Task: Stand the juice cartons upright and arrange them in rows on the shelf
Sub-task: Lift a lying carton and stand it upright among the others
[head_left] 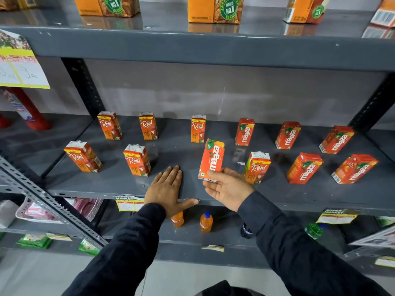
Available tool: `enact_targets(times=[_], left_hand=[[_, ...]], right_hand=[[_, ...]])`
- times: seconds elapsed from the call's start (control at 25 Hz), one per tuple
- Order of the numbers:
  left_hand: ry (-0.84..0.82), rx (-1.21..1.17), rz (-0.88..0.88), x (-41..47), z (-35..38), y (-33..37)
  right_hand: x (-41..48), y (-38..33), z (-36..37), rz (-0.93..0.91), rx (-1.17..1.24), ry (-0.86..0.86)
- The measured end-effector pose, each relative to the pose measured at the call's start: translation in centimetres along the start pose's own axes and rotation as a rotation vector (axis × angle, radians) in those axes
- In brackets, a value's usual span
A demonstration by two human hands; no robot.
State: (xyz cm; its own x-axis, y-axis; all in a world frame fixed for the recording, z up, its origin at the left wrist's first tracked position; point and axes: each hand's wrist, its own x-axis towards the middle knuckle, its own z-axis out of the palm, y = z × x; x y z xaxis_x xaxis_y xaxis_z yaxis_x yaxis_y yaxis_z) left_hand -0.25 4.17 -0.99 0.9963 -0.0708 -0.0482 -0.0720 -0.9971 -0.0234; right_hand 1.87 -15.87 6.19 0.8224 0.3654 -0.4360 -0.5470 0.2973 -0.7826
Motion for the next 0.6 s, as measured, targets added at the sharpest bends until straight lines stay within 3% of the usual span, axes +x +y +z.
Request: enact_targets(times=[0.28,0.48,0.6], left_hand=[[-0.018,0.0,-0.001,0.1,0.0,0.0],[-0.017,0.004,0.005,0.0,0.0,0.0],[-0.002,0.004,0.003,-0.1,0.1,0.0]], right_hand=[[-0.8,1.7,-1.0,-0.157,-0.223,-0.008],[-0.4,0.5,-2.1,-0.289,-0.711,0.165],[-0.6,-0.5,-2.1,-0.342,-0.819,0.181]])
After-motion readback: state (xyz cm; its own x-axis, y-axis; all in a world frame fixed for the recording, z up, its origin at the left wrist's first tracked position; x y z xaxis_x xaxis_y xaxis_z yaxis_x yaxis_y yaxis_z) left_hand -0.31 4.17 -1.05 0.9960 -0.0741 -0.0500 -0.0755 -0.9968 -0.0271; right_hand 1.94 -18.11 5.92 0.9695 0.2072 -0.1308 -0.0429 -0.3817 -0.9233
